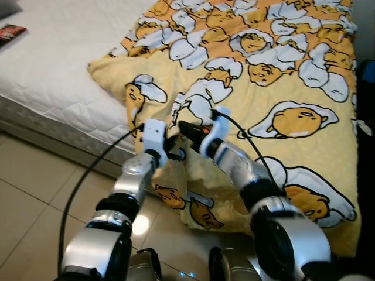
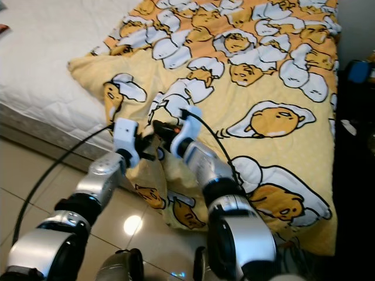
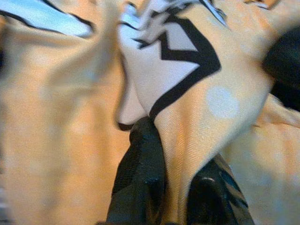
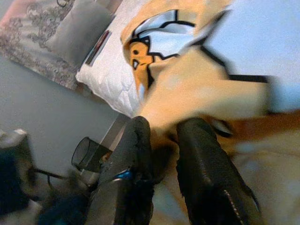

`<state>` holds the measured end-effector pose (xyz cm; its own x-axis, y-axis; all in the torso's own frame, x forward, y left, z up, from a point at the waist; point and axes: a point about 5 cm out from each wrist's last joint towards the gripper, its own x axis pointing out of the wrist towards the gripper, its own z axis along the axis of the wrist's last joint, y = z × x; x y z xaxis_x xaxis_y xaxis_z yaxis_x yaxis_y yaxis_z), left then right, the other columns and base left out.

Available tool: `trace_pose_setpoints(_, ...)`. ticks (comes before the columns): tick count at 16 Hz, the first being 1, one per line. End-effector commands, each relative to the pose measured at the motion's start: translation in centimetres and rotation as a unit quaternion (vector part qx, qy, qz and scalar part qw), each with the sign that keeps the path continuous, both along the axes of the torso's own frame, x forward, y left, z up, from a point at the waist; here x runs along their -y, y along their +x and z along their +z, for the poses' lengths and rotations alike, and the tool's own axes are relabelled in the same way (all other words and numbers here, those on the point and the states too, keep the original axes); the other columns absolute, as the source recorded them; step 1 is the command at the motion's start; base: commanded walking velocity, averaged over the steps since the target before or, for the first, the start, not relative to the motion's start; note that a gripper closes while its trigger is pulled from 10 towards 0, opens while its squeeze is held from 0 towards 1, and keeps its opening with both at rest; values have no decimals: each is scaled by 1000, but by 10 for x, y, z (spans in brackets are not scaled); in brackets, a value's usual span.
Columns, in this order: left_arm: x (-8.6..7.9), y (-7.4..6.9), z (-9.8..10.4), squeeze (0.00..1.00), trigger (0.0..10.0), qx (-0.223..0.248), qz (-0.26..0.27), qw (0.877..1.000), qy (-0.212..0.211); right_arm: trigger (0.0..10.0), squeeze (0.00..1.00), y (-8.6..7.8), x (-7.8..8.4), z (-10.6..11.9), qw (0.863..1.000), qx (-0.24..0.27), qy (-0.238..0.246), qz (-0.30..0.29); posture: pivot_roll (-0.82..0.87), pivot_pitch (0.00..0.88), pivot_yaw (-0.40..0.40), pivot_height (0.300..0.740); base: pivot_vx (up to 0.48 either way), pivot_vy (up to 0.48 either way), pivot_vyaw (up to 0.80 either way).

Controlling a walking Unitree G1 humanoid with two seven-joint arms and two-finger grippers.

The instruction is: Clean up the room

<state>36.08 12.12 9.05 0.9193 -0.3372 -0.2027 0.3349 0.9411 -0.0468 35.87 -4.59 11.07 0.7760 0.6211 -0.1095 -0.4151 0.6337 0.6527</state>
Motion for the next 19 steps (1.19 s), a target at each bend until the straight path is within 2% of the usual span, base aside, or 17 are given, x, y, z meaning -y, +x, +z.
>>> trace_pose_setpoints(1, -2, 2, 3, 0, 0, 3, 2, 1000, -8, 10000, 1000, -1, 6, 0, 1000, 1, 12, -9, -143, 113, 51, 740, 0, 0, 0)
trace_pose_setpoints(3, -8, 3, 5, 0, 0, 8, 6, 1000, -8, 10000, 1000, -6, 19, 1, 1000, 17, 21, -9, -142, 112, 51, 740, 0, 0, 0)
trace_pose_setpoints(4, -16, 2, 5, 0, 0, 14, 12, 1000, -9, 10000, 1000, -17, 35, 2, 999, 47, 8, 4, -134, 107, 50, 740, 0, 0, 0)
trace_pose_setpoints(6, -26, 0, 6, 0, 0, 19, 26, 999, -12, 10000, 1000, -30, 49, 3, 997, 75, -21, 19, -124, 104, 50, 740, 0, 0, 0)
trace_pose_setpoints(8, -59, -7, 6, 0, 0, 29, 102, 994, -38, 10000, 1000, -44, 65, 5, 992, 104, -69, 28, -112, 99, 57, 740, 0, 0, 0)
trace_pose_setpoints(9, -66, -8, 6, 0, 0, 32, 118, 992, -42, 10000, 1000, -46, 66, 5, 991, 107, -75, 29, -112, 99, 57, 740, 0, 0, 0)
trace_pose_setpoints(11, -109, -25, 1, 0, 0, 34, 217, 974, -54, 10000, 1000, -58, 66, 6, 987, 113, -104, 52, -108, 95, 67, 740, 0, 0, 0)
trace_pose_setpoints(12, -122, -32, -1, 0, 0, 32, 246, 967, -50, 10000, 761, -62, 64, 5, 984, 117, -114, 66, -107, 93, 66, 740, 0, 0, 0)
trace_pose_setpoints(13, -136, -40, -5, 0, 0, 27, 274, 960, -44, 10000, 0, -66, 60, 4, 982, 120, -121, 81, -103, 92, 64, 740, 0, 0, 0)
trace_pose_setpoints(14, -154, -54, -11, 0, 0, 14, 313, 949, -37, 10000, 0, -73, 54, 5, 976, 133, -129, 114, -99, 89, 58, 740, 0, 0, 0)
trace_pose_setpoints(16, -177, -77, -22, 0, 0, -20, 368, 930, -16, 10000, 0, -84, 45, 4, 965, 151, -145, 160, -88, 87, 51, 740, 0, 0, 0)
trace_pose_setpoints(18, -192, -97, -32, 0, 0, -60, 421, 905, -12, 10000, 0, -89, 43, 2, 958, 158, -160, 180, -74, 83, 44, 740, 0, 0, 0)
trace_pose_setpoints(19, -195, -102, -35, 0, 0, -68, 433, 899, -14, 10000, 0, -90, 42, 1, 956, 161, -162, 184, -73, 82, 43, 740, 0, 0, 0)
